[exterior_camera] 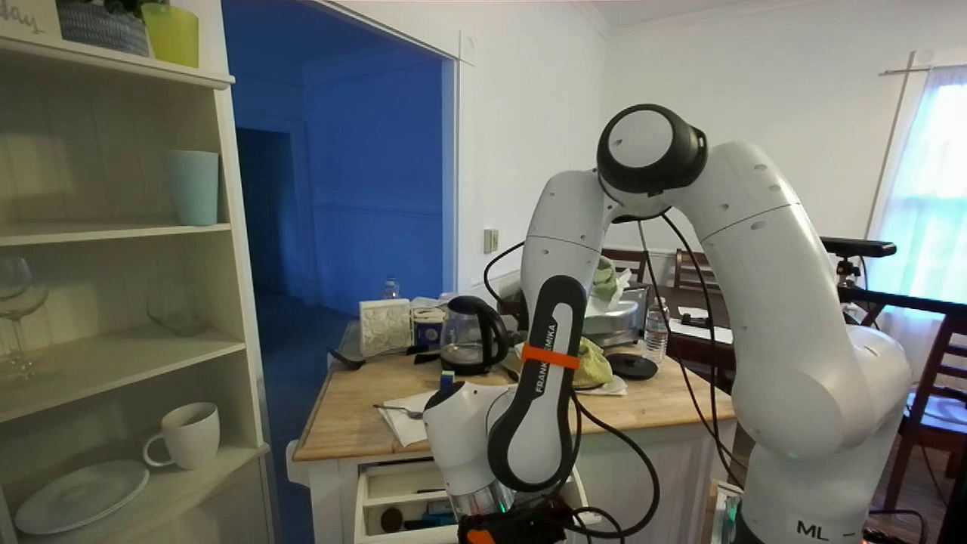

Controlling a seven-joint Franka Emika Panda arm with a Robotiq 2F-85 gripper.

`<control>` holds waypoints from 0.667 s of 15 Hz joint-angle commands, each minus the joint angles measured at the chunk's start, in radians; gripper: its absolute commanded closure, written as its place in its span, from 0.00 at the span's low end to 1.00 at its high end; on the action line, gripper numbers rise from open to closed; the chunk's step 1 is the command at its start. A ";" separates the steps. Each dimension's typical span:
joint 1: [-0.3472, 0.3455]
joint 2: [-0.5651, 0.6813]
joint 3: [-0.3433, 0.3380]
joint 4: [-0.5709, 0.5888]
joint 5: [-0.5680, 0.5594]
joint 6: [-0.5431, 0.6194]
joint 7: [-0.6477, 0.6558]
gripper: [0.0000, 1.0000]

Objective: Open the drawer

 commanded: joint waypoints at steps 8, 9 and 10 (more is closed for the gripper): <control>0.034 -0.542 -0.068 0.015 0.226 -0.138 -0.037 0.00; 0.090 -0.562 -0.152 0.022 0.228 -0.156 -0.030 0.00; 0.140 -0.577 -0.233 0.026 0.196 -0.165 -0.003 0.00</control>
